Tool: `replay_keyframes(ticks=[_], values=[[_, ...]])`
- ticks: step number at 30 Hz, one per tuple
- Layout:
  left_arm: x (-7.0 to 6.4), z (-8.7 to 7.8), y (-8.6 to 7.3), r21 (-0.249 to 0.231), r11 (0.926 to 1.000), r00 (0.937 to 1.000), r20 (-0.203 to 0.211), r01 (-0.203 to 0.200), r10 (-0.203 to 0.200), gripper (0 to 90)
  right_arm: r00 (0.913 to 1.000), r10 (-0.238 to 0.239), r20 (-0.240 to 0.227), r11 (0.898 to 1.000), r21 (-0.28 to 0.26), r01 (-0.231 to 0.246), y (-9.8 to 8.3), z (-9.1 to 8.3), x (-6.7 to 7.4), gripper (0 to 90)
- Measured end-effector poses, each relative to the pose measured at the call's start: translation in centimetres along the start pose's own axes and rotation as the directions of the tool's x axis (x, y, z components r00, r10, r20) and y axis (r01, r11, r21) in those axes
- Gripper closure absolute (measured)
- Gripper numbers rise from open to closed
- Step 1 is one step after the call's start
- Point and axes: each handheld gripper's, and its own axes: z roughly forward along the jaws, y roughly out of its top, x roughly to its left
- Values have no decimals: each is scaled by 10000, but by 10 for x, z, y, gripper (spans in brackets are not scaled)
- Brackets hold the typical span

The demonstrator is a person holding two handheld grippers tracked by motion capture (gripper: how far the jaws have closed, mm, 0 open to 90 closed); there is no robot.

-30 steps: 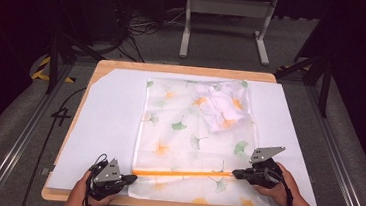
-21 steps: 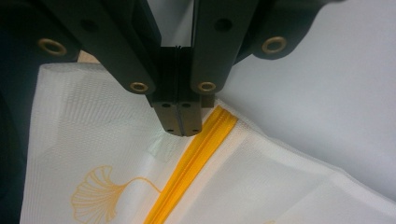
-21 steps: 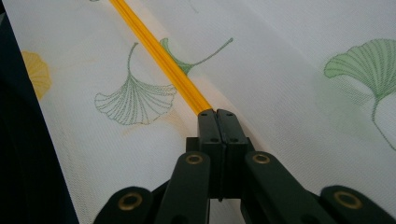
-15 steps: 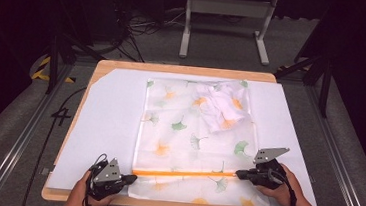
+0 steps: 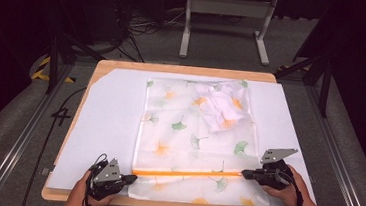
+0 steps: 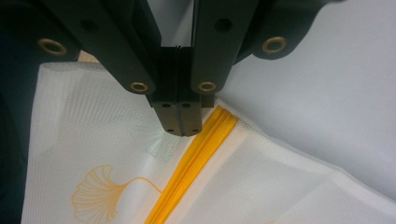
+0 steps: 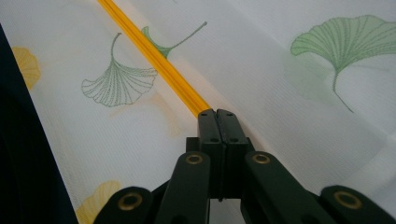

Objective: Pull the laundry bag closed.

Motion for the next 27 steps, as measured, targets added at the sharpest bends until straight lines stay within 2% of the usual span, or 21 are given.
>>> replay_keyframes(ticks=[27], values=[[0,0,0,-5,10000,10000,-1,11,-11,900,9994,255,251,9997,-73,-253,-10,-11,-6,900]])
